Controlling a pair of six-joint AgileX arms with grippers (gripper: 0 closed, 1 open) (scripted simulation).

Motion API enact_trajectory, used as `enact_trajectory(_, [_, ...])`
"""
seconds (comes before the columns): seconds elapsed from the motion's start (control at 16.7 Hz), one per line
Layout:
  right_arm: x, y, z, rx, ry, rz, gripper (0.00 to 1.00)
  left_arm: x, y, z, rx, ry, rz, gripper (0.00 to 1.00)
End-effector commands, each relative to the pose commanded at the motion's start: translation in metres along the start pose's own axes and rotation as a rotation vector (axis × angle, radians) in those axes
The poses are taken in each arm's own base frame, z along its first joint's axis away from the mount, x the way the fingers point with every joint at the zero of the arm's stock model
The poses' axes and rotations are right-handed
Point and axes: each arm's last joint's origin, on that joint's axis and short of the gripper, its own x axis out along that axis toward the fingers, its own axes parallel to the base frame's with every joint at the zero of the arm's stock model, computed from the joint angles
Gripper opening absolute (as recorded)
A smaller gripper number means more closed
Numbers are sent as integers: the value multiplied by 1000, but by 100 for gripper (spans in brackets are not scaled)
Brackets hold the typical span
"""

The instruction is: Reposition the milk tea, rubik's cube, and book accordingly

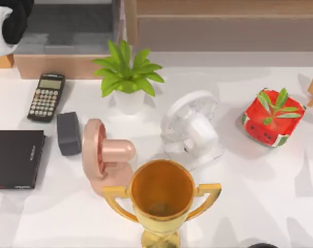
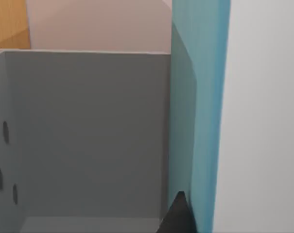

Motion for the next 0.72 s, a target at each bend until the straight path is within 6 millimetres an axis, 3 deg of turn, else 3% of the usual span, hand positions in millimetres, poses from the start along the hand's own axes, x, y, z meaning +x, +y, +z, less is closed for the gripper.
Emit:
enact_trajectory(0.12, [0,0,0,0,0,0,100,0,0,0,0,0,0,2])
enact_trajectory(0.18, [0,0,0,0,0,0,100,0,0,0,0,0,0,0])
enact_trajectory(0.72, [0,0,0,0,0,0,100,-1,-1,1,1,-2,-1,0])
